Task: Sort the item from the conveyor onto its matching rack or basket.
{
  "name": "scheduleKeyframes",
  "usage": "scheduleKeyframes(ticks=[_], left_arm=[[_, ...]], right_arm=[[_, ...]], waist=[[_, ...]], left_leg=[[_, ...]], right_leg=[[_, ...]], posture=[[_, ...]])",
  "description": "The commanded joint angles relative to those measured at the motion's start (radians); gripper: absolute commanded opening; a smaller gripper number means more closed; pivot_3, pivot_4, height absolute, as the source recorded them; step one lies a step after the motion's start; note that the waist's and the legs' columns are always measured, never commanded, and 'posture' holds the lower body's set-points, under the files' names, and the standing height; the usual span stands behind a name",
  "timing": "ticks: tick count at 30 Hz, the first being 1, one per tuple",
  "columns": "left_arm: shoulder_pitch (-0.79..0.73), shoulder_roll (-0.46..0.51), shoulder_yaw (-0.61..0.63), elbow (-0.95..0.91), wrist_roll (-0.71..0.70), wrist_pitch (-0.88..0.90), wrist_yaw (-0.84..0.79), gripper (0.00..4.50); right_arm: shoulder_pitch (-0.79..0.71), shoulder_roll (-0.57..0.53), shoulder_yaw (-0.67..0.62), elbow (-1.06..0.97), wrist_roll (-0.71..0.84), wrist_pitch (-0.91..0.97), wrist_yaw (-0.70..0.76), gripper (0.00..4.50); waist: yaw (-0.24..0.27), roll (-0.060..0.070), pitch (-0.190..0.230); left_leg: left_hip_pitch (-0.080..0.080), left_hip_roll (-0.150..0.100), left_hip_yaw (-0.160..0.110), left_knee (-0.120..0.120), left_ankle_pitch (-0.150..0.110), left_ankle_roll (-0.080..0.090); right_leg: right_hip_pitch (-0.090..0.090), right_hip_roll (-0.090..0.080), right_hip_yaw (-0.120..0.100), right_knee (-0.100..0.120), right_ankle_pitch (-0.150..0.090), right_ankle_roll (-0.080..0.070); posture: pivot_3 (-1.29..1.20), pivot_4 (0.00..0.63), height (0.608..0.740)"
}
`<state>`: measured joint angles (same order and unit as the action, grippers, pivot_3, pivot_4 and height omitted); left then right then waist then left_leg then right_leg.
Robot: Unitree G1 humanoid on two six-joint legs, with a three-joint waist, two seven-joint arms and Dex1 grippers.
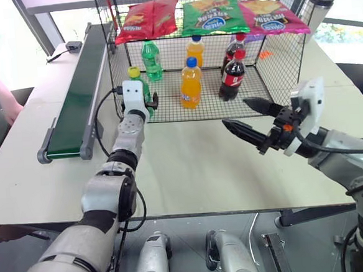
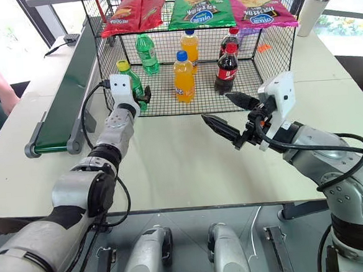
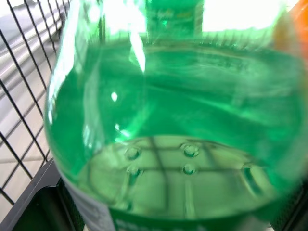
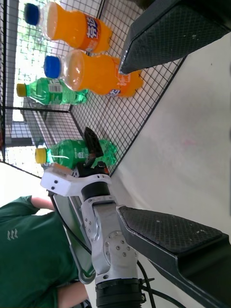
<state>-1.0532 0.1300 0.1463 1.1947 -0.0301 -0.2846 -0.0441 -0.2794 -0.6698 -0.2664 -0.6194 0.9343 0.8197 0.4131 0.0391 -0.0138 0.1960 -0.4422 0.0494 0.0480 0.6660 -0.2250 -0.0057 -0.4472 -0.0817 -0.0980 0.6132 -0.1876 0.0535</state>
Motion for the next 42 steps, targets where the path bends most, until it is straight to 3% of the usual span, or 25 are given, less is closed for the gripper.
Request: scheduleKeyframes(ticks=[1, 9, 26, 32, 37, 42], left_arm=[[0.069, -0.009, -0.034, -0.198, 0.007, -0.006, -0.036, 4.41], [0.296, -0.013, -0.074, -0.649, -0.011, 0.214, -0.064, 4.41], [0.387, -0.011, -0.055, -0.846, -0.043, 0.389, -0.042, 4.41], [0.483, -0.006, -0.083, -1.066, -0.081, 0.487, -0.103, 4.41], [0.618, 0.071, -0.113, -1.39, -0.184, 0.665, -0.239, 4.41], [0.716, 0.196, -0.064, -1.608, -0.265, 0.815, -0.297, 4.41]], right_arm=[[-0.015, 0.006, 0.006, -0.001, -0.011, -0.035, 0.016, 4.5], [-0.004, 0.011, 0.02, 0.009, -0.026, -0.053, 0.026, 4.5], [-0.008, 0.021, 0.033, 0.037, -0.071, -0.066, 0.04, 4.5], [-0.006, 0.02, 0.034, 0.033, -0.071, -0.063, 0.039, 4.5], [0.006, 0.023, 0.036, 0.037, -0.068, -0.061, 0.041, 4.5], [0.047, 0.041, 0.042, 0.072, -0.085, -0.078, 0.054, 4.5]], waist=[[0.0, 0.0, 0.0], [0.0, 0.0, 0.0], [0.0, 0.0, 0.0], [-0.001, 0.0, -0.001], [-0.002, 0.001, -0.001], [-0.001, 0.001, -0.001]], left_leg=[[0.0, 0.0, 0.0, 0.0, 0.0, 0.0], [0.0, 0.0, 0.0, 0.0, 0.0, 0.0], [0.002, 0.0, 0.0, 0.002, 0.0, 0.0], [0.002, 0.0, 0.0, 0.001, 0.0, 0.0], [0.002, 0.0, 0.0, 0.001, 0.0, 0.0], [0.003, 0.001, 0.0, 0.001, 0.0, 0.0]], right_leg=[[0.0, 0.0, 0.0, 0.0, 0.0, 0.0], [0.0, 0.0, 0.0, 0.001, 0.0, 0.0], [0.002, 0.0, 0.001, 0.001, 0.0, 0.0], [0.002, 0.0, 0.001, 0.001, 0.0, 0.0], [0.002, 0.0, 0.001, 0.001, -0.001, -0.001], [0.002, 0.001, 0.001, 0.001, -0.003, -0.003]], posture=[[0.0, 0.15, 0.74], [0.0, 0.15, 0.74], [0.0, 0.15, 0.74], [0.0, 0.15, 0.74], [0.0, 0.15, 0.74], [0.0, 0.15, 0.74]])
